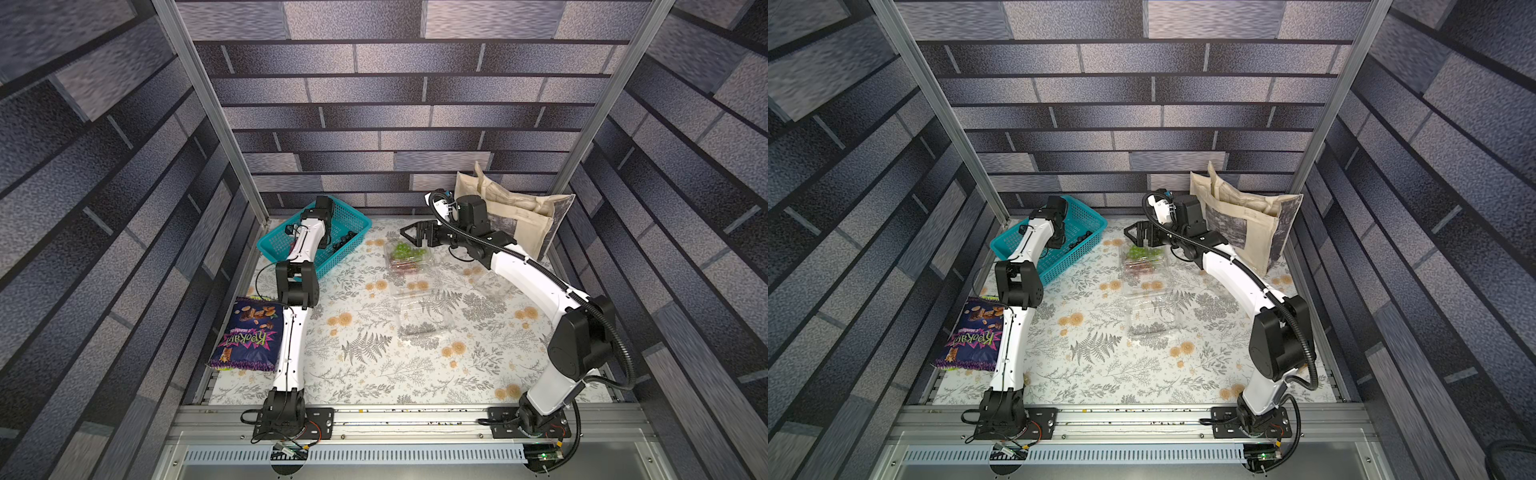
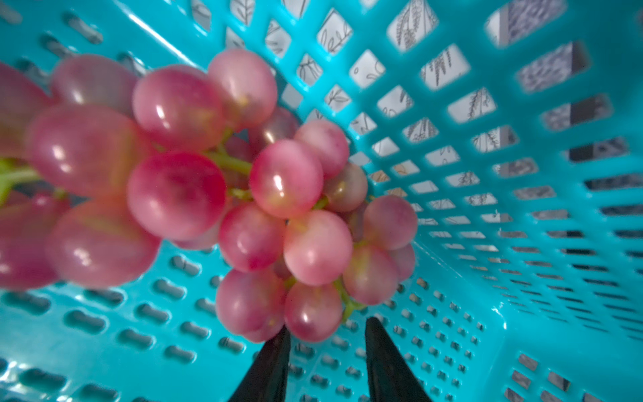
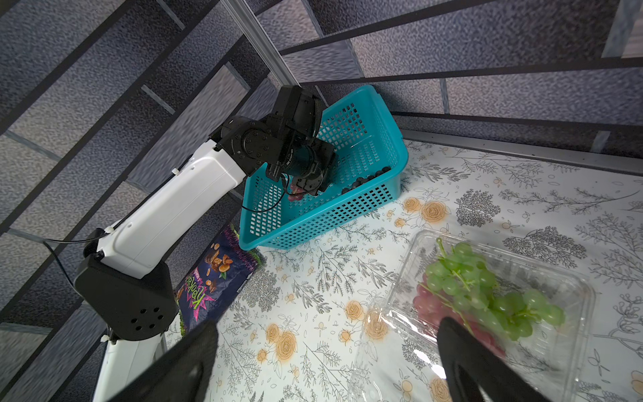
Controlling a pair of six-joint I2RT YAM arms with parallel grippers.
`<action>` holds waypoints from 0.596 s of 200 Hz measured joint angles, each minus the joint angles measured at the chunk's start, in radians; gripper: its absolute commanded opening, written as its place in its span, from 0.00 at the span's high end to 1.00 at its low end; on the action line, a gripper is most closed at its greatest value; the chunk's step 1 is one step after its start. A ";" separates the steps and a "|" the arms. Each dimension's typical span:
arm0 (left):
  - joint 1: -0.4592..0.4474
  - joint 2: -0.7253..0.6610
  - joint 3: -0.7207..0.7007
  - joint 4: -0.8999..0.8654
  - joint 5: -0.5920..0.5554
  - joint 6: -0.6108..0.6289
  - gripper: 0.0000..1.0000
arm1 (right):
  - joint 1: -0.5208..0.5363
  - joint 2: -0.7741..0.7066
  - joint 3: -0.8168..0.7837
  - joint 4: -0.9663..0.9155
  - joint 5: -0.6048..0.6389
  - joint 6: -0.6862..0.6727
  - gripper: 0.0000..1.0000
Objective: Pack grapes into containers
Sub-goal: Pick up the grape from the basket.
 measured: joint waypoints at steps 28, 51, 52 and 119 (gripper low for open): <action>0.010 0.005 0.000 0.007 -0.004 0.003 0.75 | 0.000 0.000 -0.009 0.008 -0.006 0.000 0.00; 0.013 0.008 0.000 0.008 -0.010 0.009 0.85 | 0.000 -0.008 -0.026 0.017 -0.007 0.000 0.00; 0.013 0.008 0.000 0.008 -0.010 0.010 0.85 | 0.000 -0.009 -0.026 0.018 -0.007 0.000 0.00; 0.013 0.016 0.001 0.048 -0.008 0.035 1.00 | 0.000 -0.030 -0.058 0.038 -0.007 0.000 0.00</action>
